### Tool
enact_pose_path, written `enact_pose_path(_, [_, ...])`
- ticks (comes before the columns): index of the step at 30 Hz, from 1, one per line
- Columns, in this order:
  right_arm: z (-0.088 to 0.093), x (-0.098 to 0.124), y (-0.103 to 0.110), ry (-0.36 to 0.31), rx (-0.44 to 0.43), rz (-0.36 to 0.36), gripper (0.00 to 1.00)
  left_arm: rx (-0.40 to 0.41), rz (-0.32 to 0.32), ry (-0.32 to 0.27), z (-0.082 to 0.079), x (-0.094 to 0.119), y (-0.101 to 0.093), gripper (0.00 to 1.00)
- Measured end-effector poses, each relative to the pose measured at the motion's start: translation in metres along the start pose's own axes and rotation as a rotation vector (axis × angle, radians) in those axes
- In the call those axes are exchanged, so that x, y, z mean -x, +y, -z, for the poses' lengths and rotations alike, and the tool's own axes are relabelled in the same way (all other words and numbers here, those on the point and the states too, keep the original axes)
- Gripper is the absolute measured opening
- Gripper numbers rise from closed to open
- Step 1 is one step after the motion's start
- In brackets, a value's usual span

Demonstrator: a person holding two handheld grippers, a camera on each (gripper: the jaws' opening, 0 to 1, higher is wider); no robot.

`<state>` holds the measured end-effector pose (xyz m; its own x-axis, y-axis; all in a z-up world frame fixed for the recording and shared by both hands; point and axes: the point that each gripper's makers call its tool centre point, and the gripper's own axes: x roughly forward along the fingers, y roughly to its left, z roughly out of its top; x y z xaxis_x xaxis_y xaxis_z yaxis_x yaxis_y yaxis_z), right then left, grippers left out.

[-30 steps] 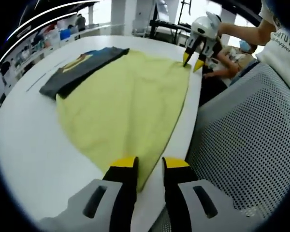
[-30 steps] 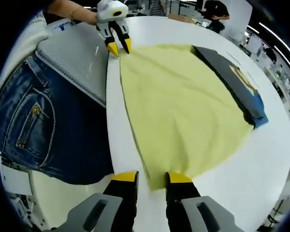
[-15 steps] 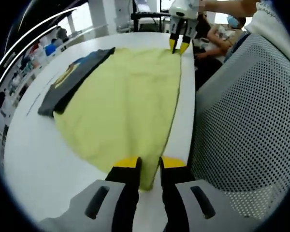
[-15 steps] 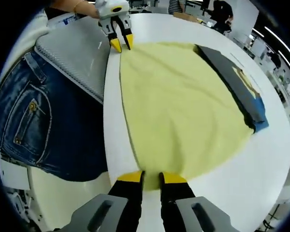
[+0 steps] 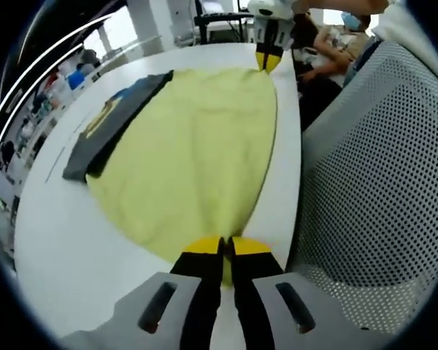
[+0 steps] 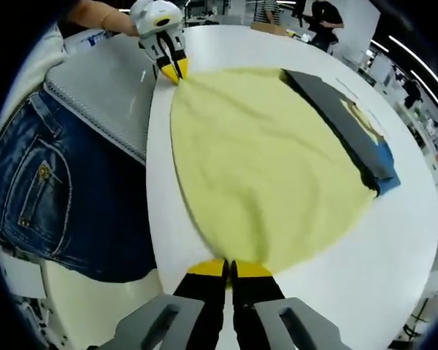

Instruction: Fold the garment on the visible template until the final outline fits inside the template.

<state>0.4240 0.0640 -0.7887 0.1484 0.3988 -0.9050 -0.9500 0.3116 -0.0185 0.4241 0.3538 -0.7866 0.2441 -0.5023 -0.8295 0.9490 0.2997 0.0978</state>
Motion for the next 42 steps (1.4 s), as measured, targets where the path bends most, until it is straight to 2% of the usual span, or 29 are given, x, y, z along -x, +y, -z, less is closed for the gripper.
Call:
enact_pose_path(5, [-0.004,0.007,0.002,-0.038,-0.049,-0.006,0.00,0.030,0.009,-0.009,-0.004,0.007,0.001,0.01])
enact_pose_path(15, [-0.014,0.030,0.005,-0.078,-0.081,-0.016,0.00,0.097,0.028,-0.041,-0.019,0.031,0.004,0.01])
enact_pose_path(26, [-0.027,0.056,0.013,-0.054,-0.025,-0.065,0.00,0.116,0.073,-0.005,-0.025,0.050,0.000,0.01])
enact_pose_path(33, [-0.032,0.071,0.016,-0.031,0.011,-0.085,0.00,0.142,0.096,-0.006,-0.032,0.063,-0.003,0.01])
enact_pose_path(42, [-0.039,0.088,0.019,-0.015,0.045,-0.099,0.00,0.128,0.122,0.038,-0.037,0.075,-0.009,0.01])
